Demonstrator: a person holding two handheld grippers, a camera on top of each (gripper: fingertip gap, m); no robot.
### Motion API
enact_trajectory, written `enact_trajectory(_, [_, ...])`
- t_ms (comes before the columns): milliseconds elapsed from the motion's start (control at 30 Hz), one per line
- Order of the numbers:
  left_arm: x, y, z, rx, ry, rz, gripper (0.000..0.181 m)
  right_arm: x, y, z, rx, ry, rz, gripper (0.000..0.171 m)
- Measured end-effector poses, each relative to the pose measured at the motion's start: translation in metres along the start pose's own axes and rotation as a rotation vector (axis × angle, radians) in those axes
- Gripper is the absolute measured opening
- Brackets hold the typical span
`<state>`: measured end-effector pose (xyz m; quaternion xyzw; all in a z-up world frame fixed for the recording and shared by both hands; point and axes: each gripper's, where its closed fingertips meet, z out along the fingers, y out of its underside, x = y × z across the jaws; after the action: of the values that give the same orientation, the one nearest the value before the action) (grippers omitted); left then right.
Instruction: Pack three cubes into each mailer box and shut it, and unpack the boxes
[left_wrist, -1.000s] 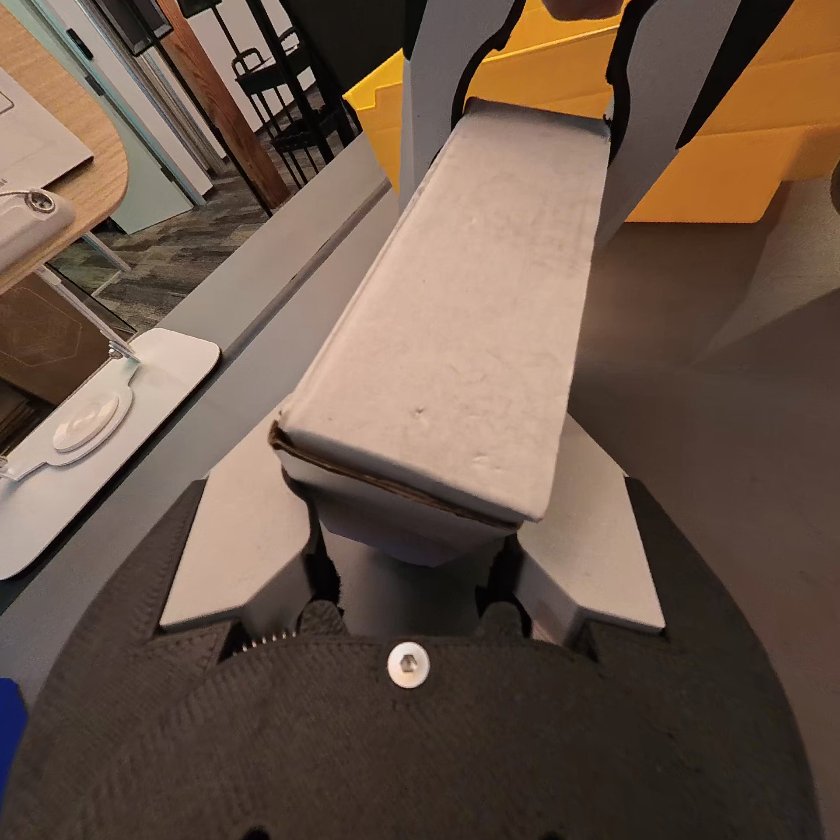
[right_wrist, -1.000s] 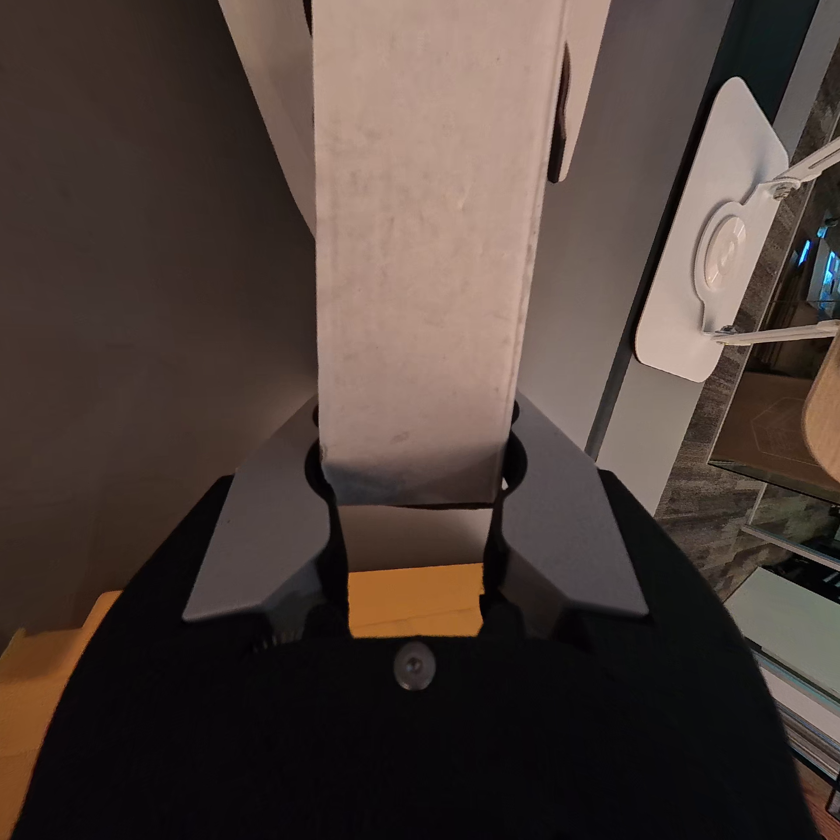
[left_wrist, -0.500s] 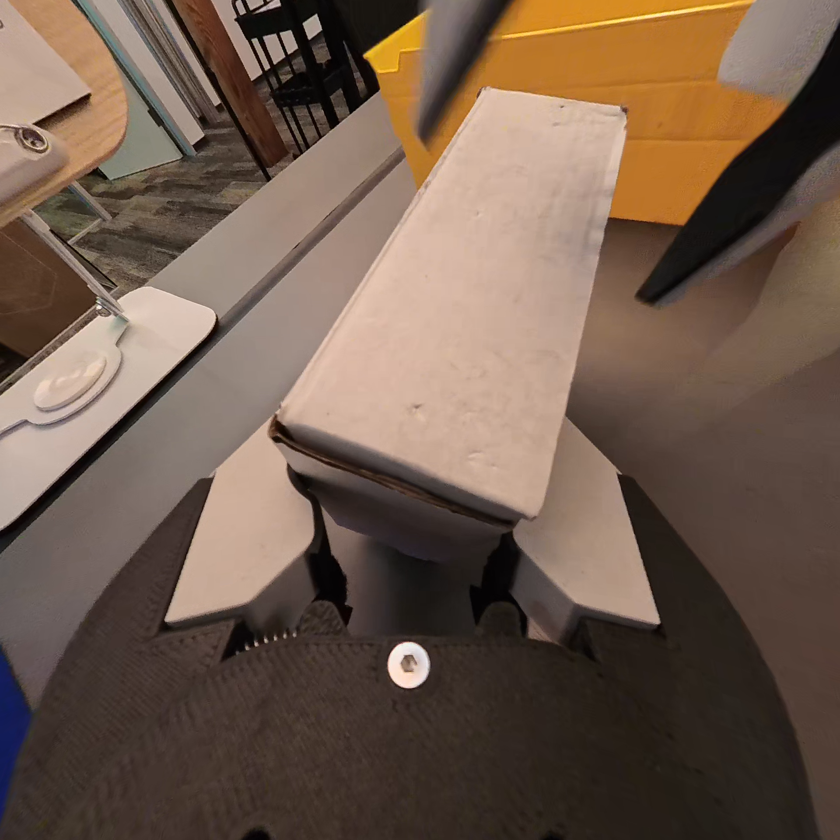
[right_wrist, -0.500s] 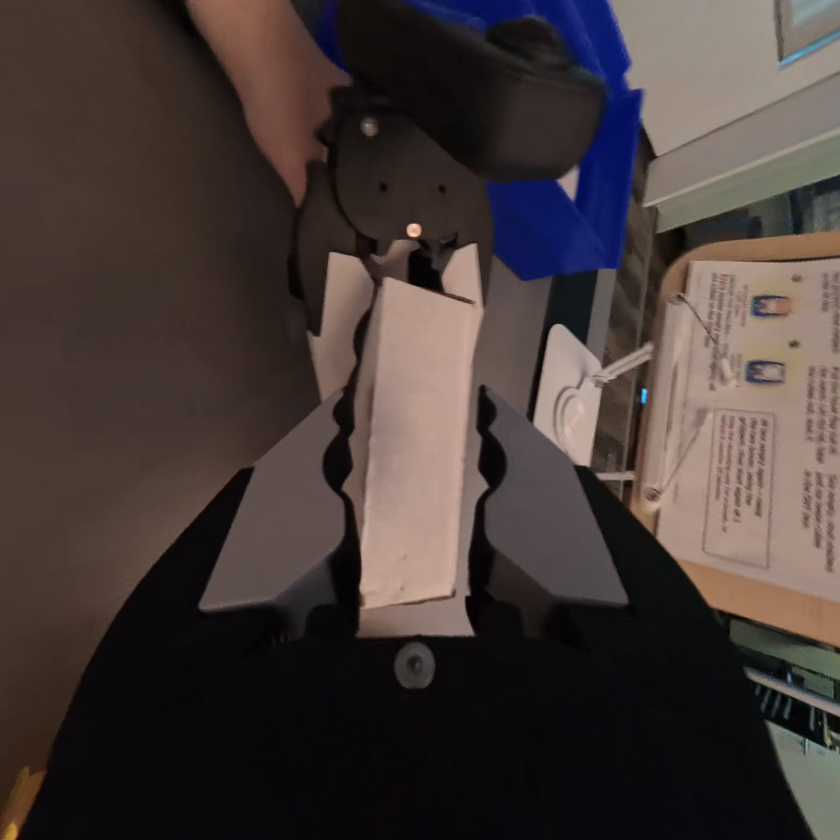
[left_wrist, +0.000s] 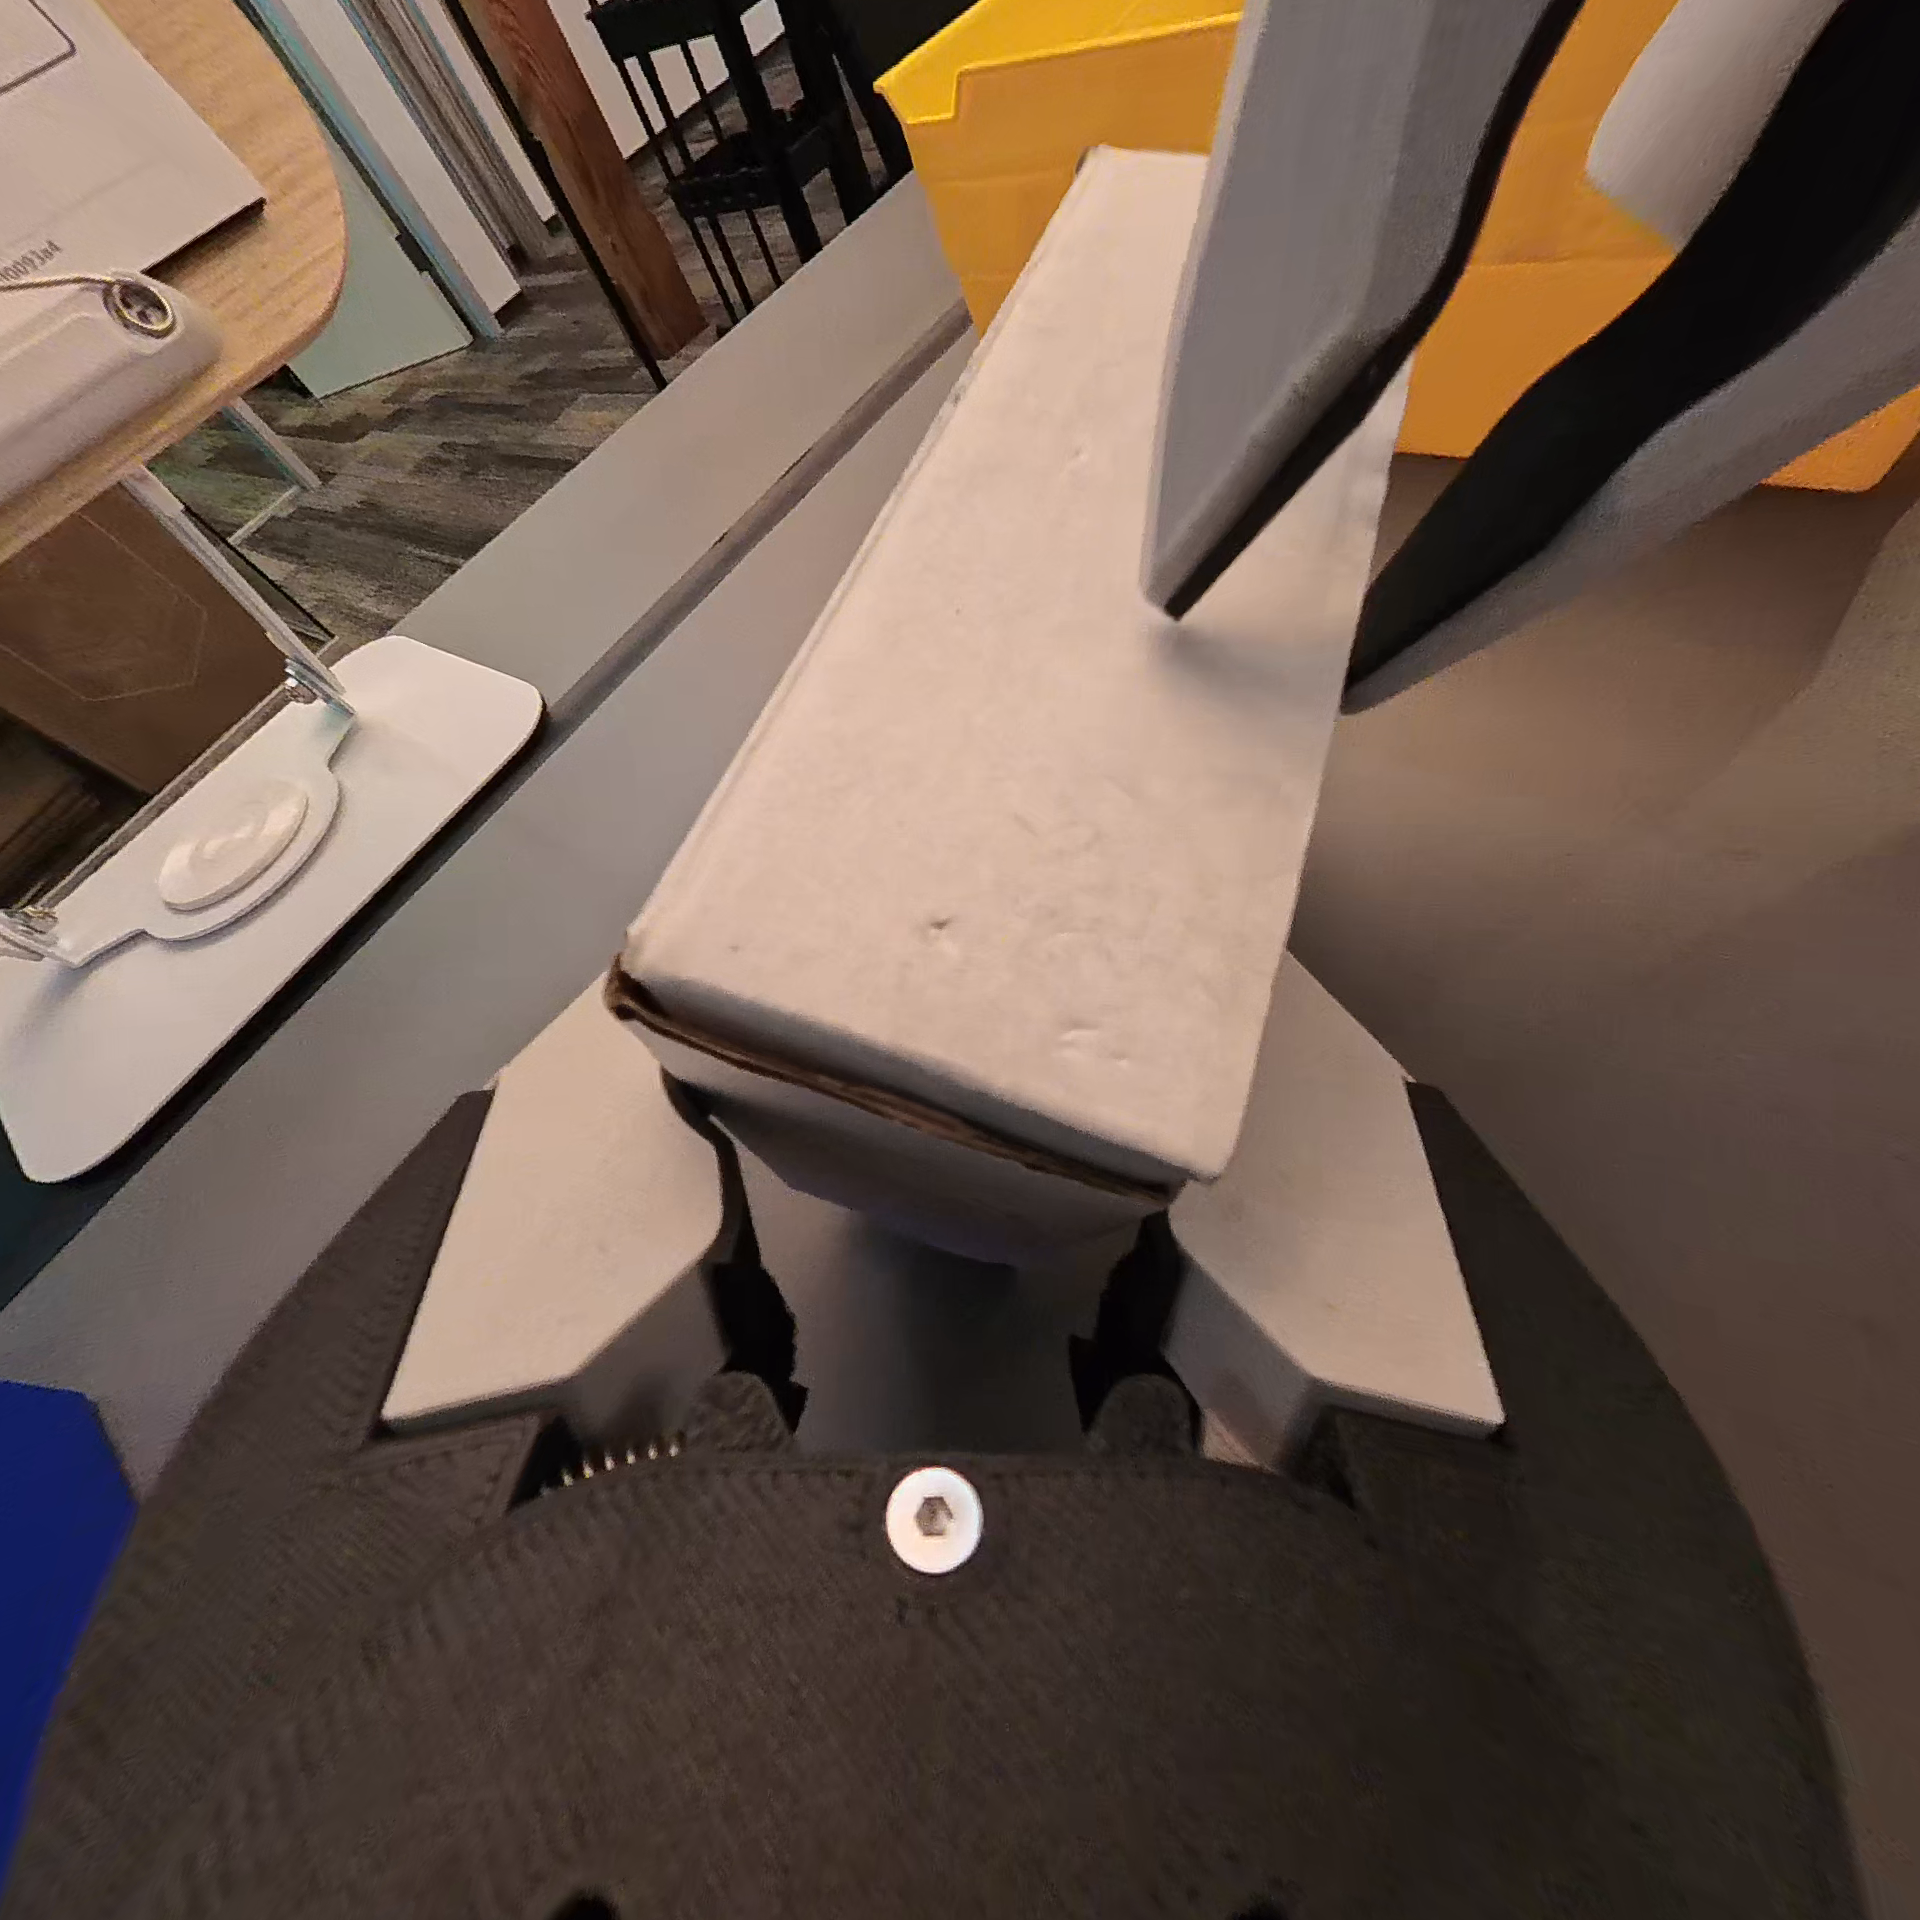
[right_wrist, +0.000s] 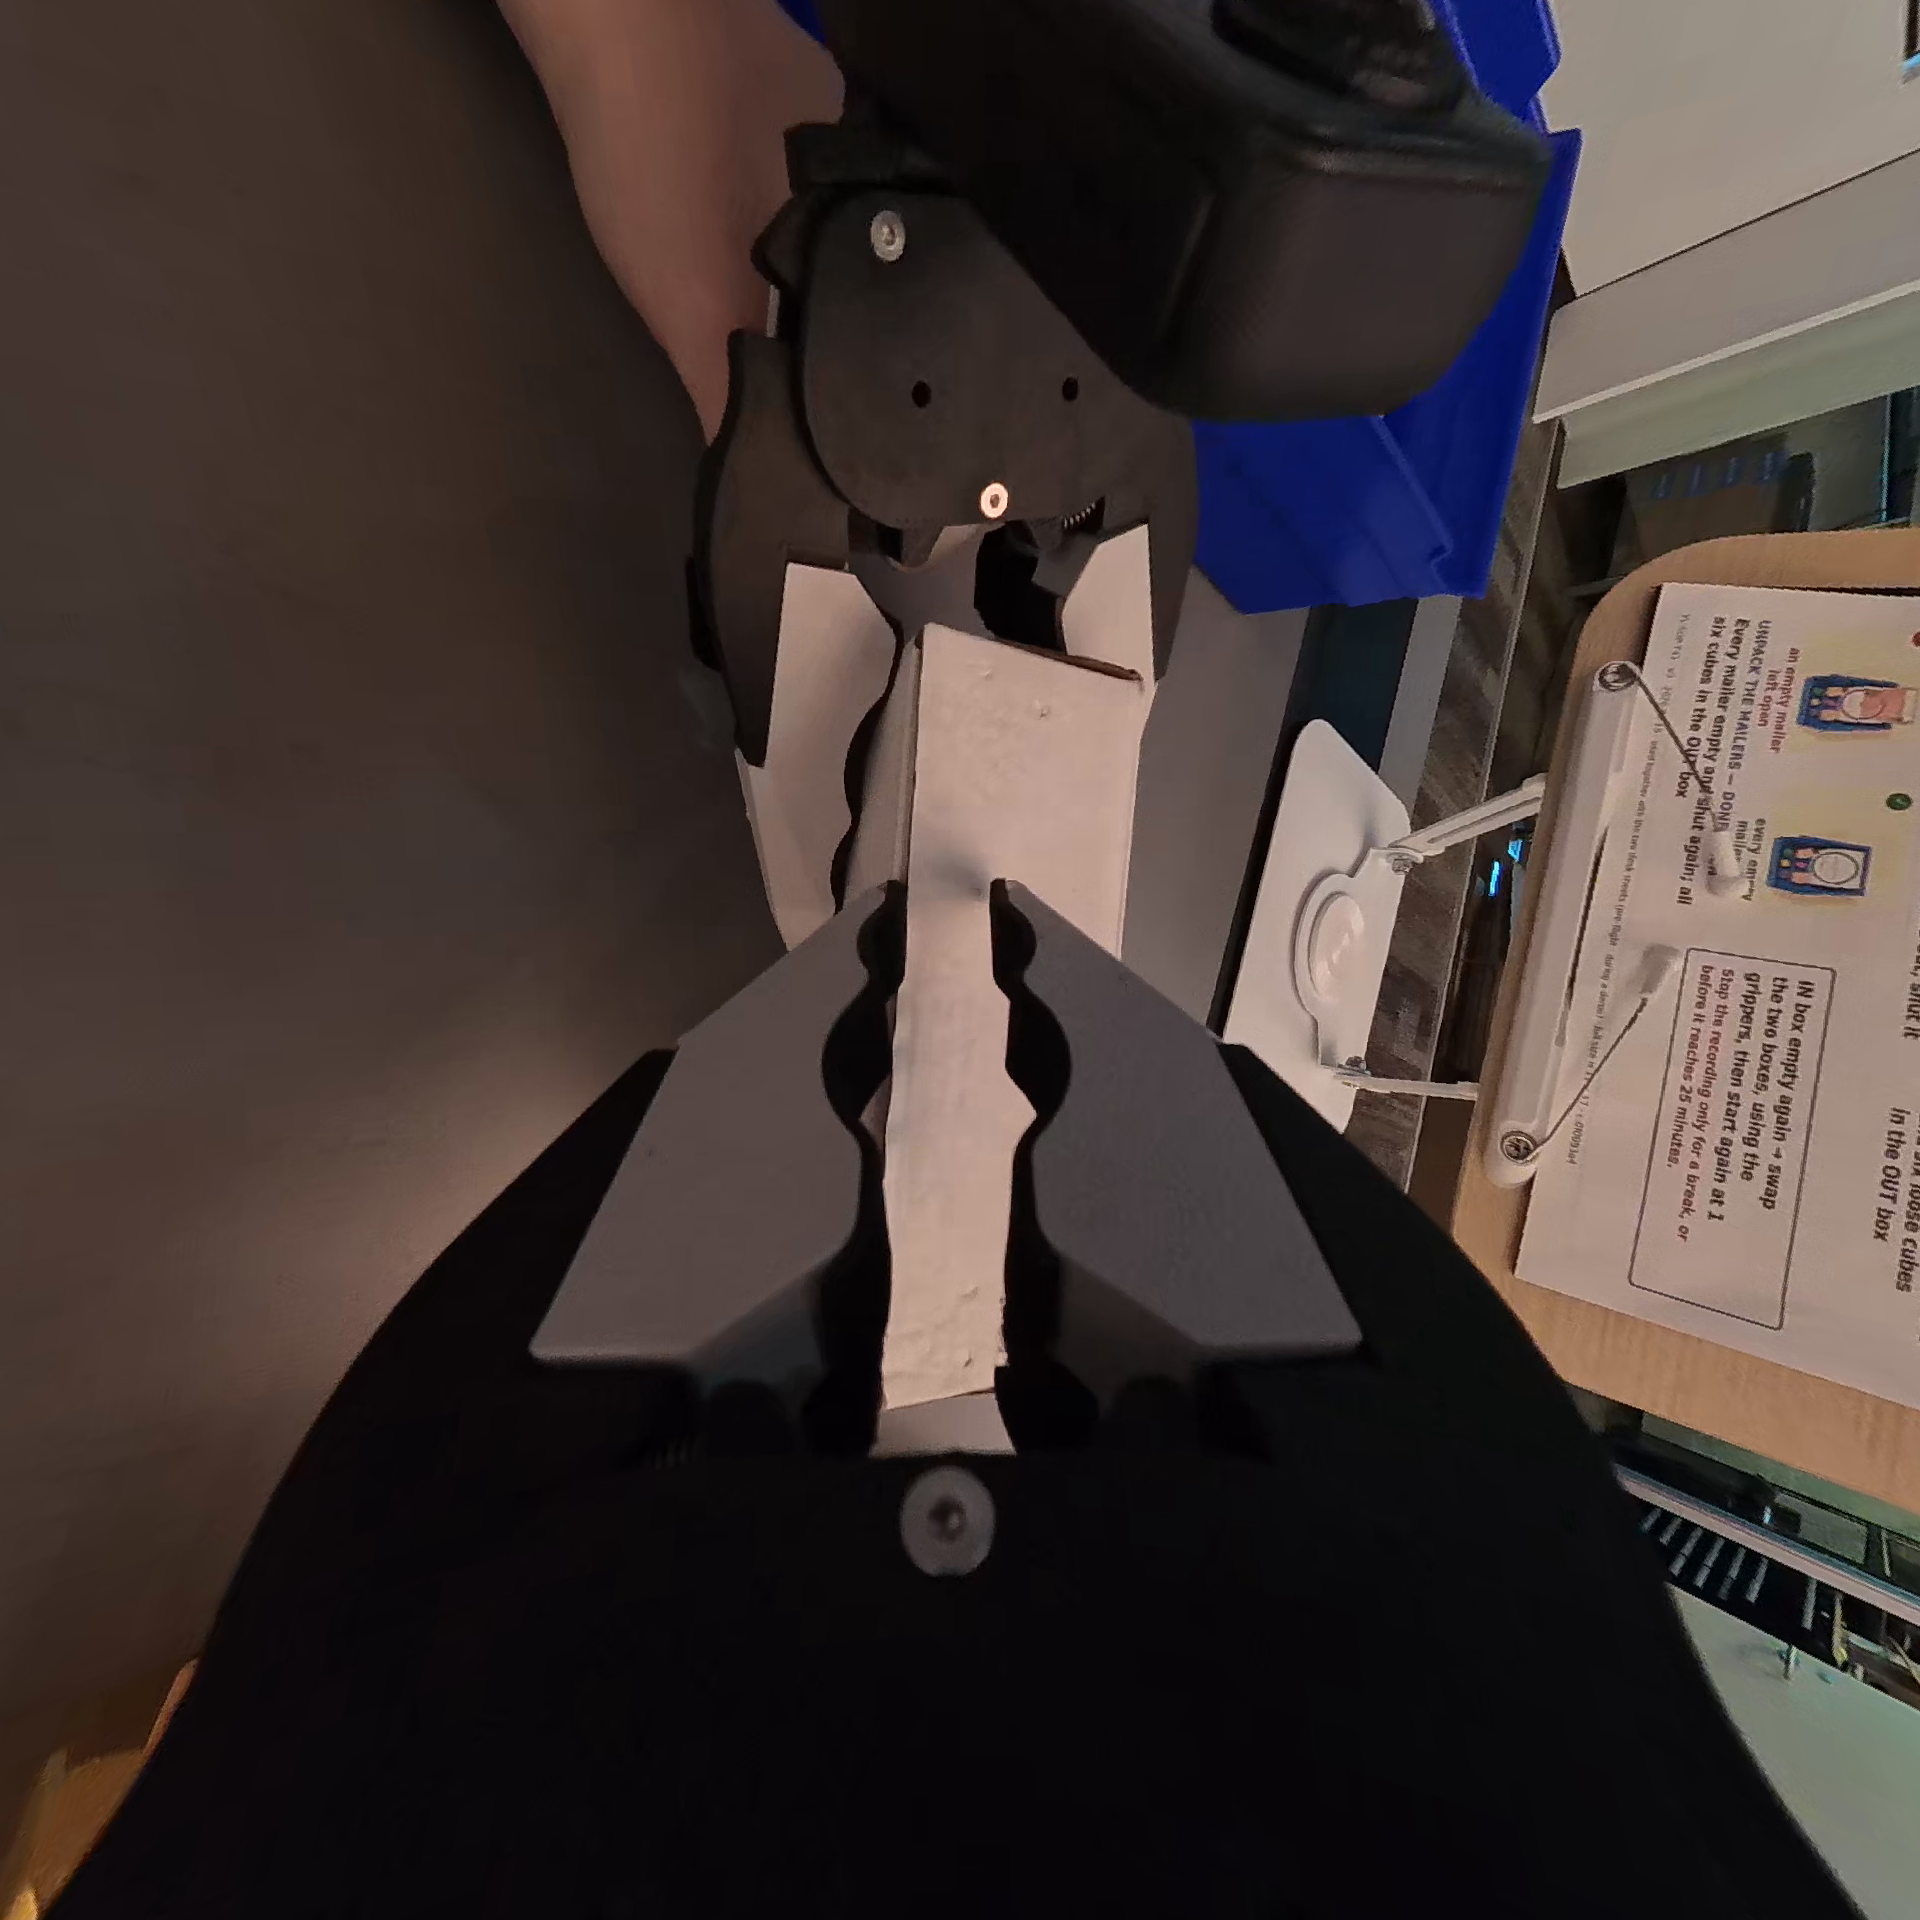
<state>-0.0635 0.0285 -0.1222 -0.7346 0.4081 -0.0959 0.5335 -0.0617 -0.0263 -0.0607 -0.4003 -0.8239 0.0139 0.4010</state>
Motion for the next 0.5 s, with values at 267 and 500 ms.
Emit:
enact_trajectory(267, [-0.005, 0.005, -0.002, -0.033, -0.002, -0.024, 0.087, 0.003, 0.0, 0.007, 0.015, 0.045, -0.042, 0.013])
enact_trajectory(500, [-0.009, 0.008, -0.003, -0.052, -0.01, -0.066, 0.086, 0.01, -0.002, 0.007, -0.016, 0.121, -0.129, 0.006])
